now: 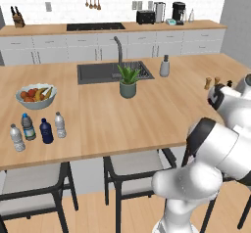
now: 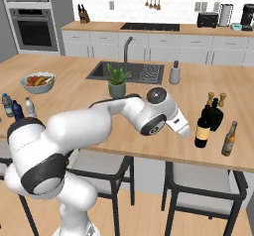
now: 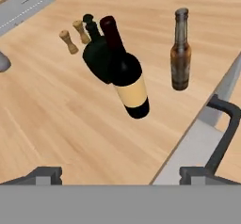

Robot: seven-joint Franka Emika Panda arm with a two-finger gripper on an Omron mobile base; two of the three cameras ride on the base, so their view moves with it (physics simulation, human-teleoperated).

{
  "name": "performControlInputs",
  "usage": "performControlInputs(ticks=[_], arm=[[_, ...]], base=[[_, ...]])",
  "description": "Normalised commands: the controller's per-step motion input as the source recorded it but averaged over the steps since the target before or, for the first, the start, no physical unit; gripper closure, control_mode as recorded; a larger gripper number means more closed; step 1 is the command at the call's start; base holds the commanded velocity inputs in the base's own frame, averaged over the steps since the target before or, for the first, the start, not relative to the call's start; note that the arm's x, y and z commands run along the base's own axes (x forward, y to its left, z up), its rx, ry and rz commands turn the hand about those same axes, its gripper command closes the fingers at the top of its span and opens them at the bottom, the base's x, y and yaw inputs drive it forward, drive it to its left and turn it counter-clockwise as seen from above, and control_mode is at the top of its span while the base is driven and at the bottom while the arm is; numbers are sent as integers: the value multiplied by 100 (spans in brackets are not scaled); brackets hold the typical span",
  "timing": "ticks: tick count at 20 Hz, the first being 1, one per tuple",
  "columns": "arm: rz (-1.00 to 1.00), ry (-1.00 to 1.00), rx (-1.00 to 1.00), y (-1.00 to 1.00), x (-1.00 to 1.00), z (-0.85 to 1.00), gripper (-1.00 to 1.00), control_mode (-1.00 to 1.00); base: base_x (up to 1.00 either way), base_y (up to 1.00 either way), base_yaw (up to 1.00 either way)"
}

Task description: Move the plastic bottles in the middle to the plastics group, and the glass bottles in the middle to the glass group.

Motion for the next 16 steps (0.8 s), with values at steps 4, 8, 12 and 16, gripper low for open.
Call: performControlInputs(ticks=[4, 8, 12, 16], arm=[[29, 5, 0, 82, -25, 84, -100, -100], [45, 23, 0, 99, -33, 88, -100, -100], [44, 18, 0, 100, -77, 61, -100, -100], [31, 8, -2, 84, -77, 15, -100, -100]], base=[[0, 0, 0], [0, 0, 0], [0, 0, 0], [0, 0, 0]])
